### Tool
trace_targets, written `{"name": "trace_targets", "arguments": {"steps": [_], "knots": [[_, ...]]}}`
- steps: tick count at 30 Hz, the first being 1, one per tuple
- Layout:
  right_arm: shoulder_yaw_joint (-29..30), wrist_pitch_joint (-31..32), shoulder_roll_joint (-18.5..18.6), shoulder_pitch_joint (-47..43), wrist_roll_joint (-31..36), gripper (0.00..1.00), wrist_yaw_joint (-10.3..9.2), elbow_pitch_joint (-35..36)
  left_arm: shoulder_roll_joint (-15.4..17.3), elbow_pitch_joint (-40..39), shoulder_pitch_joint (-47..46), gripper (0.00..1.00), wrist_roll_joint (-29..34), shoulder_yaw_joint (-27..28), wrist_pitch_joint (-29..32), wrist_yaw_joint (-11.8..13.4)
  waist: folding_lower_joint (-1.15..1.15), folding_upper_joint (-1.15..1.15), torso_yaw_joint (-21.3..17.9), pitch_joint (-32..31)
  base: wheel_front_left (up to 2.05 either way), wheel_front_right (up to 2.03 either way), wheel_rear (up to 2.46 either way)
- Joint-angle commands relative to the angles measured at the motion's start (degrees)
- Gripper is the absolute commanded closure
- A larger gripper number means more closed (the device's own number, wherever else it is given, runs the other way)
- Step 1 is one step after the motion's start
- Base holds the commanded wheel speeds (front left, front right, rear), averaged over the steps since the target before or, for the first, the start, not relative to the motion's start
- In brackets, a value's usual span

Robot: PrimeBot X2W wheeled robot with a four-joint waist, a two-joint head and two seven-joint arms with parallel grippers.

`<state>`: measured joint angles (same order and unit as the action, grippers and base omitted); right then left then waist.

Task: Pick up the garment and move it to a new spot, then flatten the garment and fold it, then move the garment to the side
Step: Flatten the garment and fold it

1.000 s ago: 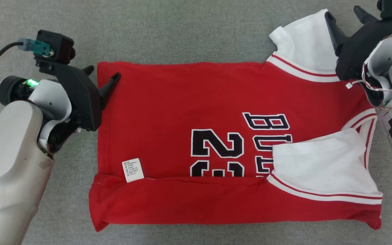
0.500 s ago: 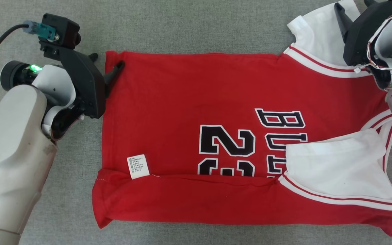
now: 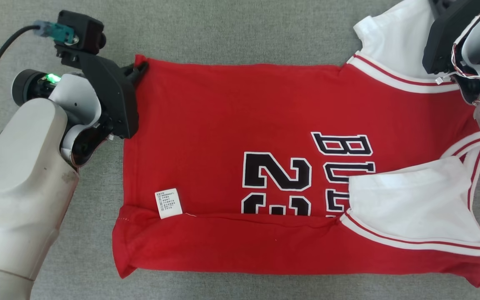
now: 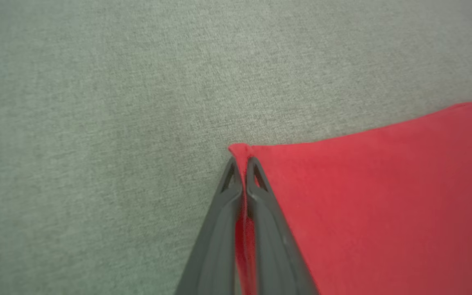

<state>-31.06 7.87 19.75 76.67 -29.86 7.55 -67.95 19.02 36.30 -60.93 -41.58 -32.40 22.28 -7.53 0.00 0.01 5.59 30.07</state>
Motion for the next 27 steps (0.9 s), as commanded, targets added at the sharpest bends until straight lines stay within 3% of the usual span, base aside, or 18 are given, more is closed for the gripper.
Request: {"name": "trace_targets", "arguments": {"steps": [1, 17, 27], "knots": [[-0.71, -1.78, 0.36, 0.13, -0.3, 1.0, -0.16, 0.77, 0.13, 0.54, 0.58, 1.0, 0.68, 0.28, -1.65, 0.19, 0.0, -0.01, -0.19, -0.76, 0.0, 0.0, 0.0], [-8.99, -18.99, 5.11, -16.18, -9.02, 1.0, -0.16, 15.03, 1.5, -1.79, 13.01, 1.0, 0.57, 1.67, -16.3, 1.47, 0.0, -0.01, -4.4, -12.44, 0.0, 0.0, 0.0], [-7.92, -22.74, 10.38, -32.38, -12.3, 1.0, -0.16, 27.99, 4.24, -9.11, 24.56, 1.0, 0.43, 2.4, -21.55, 4.57, 0.0, -0.01, -6.06, -16.92, 0.0, 0.0, 0.0]]}}
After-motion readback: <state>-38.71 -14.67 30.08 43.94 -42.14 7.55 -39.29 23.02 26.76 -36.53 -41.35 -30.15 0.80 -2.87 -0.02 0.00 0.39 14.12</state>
